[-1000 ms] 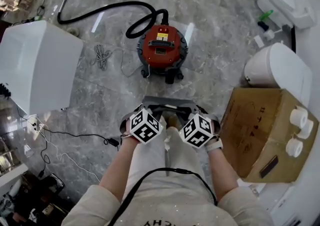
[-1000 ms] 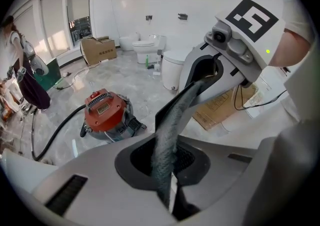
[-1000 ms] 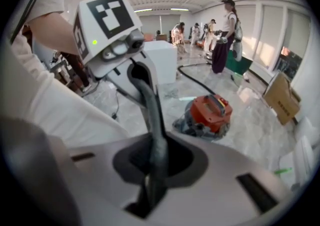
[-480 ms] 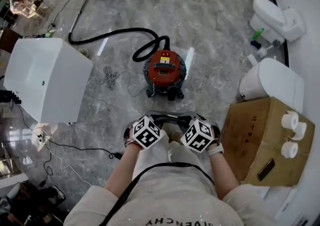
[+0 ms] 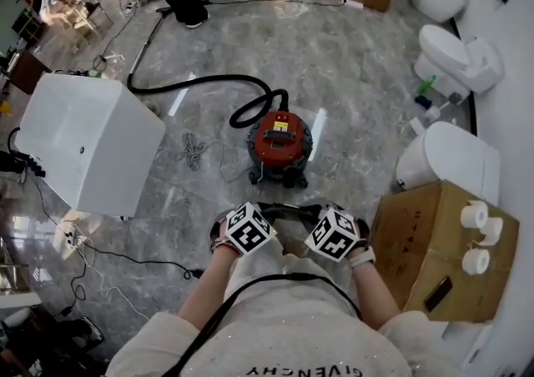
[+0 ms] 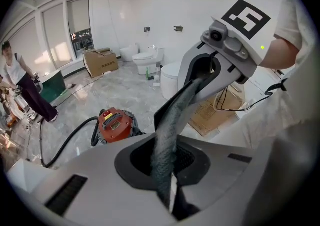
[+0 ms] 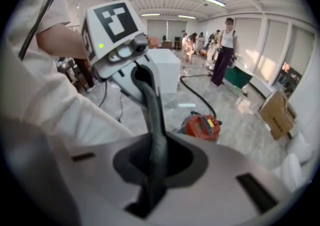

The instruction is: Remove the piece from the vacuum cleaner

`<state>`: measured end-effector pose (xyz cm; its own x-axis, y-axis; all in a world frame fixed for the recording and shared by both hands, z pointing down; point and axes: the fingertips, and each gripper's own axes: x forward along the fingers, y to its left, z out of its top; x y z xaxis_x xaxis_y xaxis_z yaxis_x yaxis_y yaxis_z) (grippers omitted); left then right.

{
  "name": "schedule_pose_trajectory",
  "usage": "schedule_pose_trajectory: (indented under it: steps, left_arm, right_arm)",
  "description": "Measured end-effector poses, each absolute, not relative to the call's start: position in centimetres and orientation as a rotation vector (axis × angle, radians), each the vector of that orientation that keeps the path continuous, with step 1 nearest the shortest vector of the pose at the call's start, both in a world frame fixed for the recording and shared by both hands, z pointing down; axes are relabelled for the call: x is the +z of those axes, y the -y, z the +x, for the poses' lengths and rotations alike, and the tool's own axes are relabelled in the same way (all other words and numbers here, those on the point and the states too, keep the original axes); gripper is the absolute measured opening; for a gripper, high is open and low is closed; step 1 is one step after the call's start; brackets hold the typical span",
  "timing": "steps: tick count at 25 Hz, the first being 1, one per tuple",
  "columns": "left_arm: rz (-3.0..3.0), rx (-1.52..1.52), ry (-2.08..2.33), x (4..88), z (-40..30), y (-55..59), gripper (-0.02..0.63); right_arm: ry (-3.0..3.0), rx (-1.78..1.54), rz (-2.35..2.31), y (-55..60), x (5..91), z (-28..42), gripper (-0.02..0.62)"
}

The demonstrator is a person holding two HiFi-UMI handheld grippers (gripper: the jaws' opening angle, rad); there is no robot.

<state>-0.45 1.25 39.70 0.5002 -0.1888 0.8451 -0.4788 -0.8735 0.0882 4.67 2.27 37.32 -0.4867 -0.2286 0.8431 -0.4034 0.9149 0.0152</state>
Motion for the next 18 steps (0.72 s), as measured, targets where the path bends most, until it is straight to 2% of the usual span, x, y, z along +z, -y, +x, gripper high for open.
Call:
schedule_pose_trajectory:
  steps: [18]
  left_arm:
    - [2.441, 1.303, 0.506, 34.5, -1.3, -2.0, 0.043]
  right_arm:
    - [2.124, 0.199, 0.350, -2.6, 32.1, 3.8, 0.041]
